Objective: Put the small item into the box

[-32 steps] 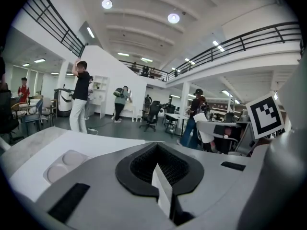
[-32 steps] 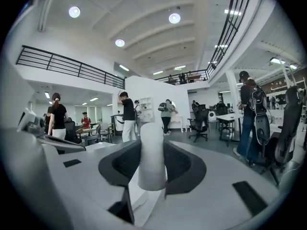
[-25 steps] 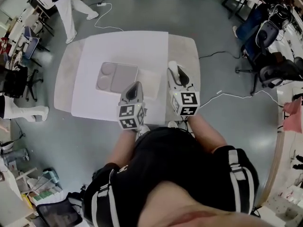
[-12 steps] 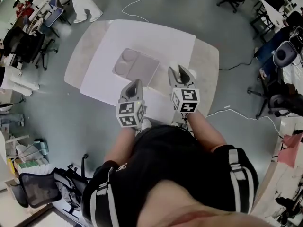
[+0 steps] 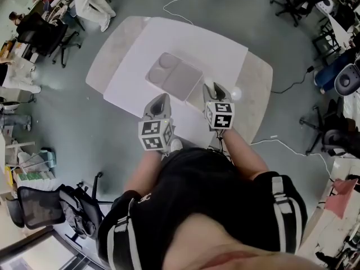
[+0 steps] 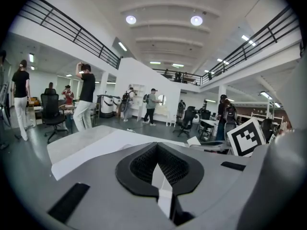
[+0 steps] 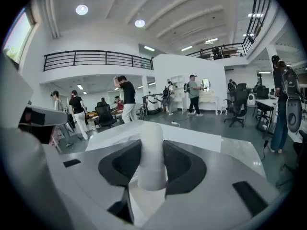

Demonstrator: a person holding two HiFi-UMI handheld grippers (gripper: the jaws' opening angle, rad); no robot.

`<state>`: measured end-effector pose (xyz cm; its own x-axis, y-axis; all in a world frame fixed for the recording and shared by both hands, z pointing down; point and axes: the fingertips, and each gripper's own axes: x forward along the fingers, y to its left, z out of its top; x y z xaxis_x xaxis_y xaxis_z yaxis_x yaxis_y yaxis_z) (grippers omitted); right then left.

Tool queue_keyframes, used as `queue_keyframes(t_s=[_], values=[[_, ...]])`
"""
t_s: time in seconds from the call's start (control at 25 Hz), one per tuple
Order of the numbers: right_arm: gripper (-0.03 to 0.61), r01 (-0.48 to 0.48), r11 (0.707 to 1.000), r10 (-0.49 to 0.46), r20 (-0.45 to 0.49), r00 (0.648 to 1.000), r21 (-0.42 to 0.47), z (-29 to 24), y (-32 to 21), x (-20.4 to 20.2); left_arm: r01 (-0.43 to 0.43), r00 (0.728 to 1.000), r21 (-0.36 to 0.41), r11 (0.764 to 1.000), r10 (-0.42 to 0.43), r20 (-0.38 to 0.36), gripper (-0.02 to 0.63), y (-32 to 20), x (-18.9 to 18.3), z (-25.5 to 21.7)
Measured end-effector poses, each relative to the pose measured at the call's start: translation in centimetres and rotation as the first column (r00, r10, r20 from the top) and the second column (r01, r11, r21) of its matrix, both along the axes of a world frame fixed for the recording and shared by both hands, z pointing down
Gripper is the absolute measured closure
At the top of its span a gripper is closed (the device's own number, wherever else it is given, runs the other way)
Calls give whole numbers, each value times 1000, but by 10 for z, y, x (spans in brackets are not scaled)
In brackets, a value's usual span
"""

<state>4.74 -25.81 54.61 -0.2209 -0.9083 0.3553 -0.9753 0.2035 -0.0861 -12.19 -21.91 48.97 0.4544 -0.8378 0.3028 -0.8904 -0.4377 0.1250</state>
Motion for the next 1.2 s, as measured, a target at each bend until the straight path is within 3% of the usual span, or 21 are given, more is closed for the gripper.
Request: queue_keyframes(t_s=[0.52, 0.88, 1.2], values=[[434, 7, 965, -24, -61, 998, -264, 96, -2, 4, 54, 998, -23, 998, -54, 16, 609, 5, -16, 7], [434, 13, 922, -59, -108, 992, -387, 145, -1, 4, 79, 997, -36, 996, -78, 25, 609, 2, -23, 13], [434, 18, 895, -80, -121, 989, -445, 159, 3, -1, 78, 997, -42, 996, -77, 24, 609, -1, -26, 13]])
